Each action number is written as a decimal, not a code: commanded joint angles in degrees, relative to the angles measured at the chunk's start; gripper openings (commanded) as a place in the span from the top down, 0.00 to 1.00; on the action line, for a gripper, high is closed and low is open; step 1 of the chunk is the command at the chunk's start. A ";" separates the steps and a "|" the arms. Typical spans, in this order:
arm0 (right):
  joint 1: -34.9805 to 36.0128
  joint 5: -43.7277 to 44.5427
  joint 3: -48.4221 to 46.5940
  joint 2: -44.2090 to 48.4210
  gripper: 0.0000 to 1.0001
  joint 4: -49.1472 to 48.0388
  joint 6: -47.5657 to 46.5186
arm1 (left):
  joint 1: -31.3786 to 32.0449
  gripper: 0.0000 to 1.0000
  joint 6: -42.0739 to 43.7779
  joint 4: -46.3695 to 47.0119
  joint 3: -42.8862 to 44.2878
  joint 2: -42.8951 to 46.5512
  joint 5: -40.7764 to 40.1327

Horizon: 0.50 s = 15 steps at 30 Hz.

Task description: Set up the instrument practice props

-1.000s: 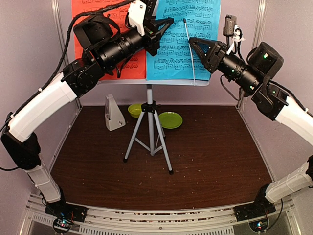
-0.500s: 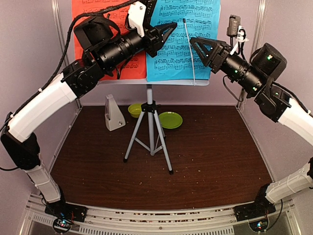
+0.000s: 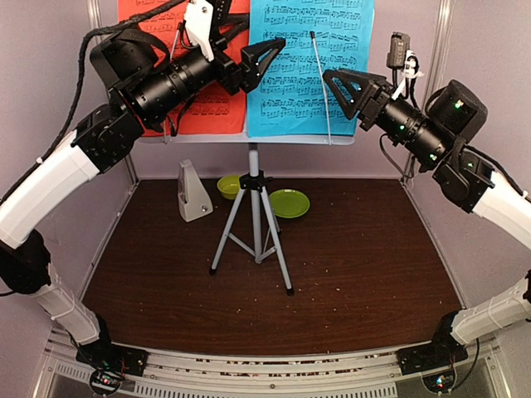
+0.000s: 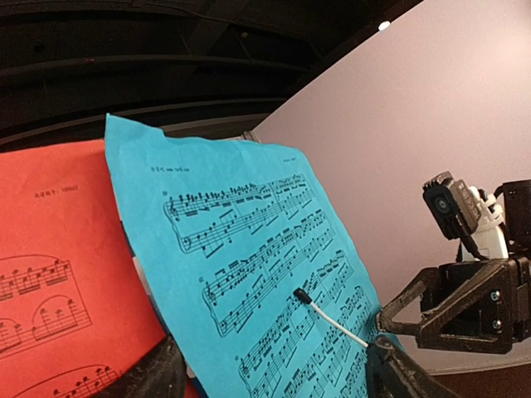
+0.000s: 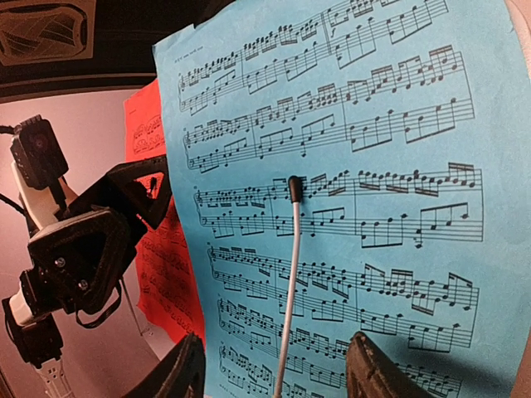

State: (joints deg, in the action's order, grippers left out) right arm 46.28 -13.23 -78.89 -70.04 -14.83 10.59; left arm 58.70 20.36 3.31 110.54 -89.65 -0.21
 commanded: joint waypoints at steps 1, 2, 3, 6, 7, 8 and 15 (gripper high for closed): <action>0.30 0.84 1.05 1.99 0.40 -1.19 -0.31 | 0.05 0.22 1.48 0.62 -1.47 2.98 0.69; 0.30 0.89 1.25 2.13 0.40 -1.09 -0.31 | 0.03 0.21 1.44 0.12 -1.78 3.61 1.18; 0.30 1.04 1.52 2.37 0.39 -0.88 -0.31 | -0.01 0.21 1.44 -0.33 -2.12 4.18 1.85; 0.30 1.85 2.17 3.34 0.38 0.00 -0.69 | 0.10 0.19 2.21 -3.14 -3.17 6.20 3.59; 0.30 2.15 2.43 3.72 0.37 0.43 -0.86 | 0.12 0.19 2.55 -4.32 -3.67 7.01 3.88; 0.30 2.45 2.82 4.15 0.36 0.80 -0.91 | 0.17 0.19 3.09 -5.68 -4.38 7.74 4.34; 0.12 4.72 7.39 7.89 0.25 3.07 -0.75 | 0.19 0.14 5.73 -9.52 -15.66 15.32 3.12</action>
State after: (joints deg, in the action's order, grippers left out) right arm 46.26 -10.70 -73.82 -64.45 -13.30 10.24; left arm 58.72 24.18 -3.97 100.18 -77.91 2.83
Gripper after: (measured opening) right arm 0.731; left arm 0.854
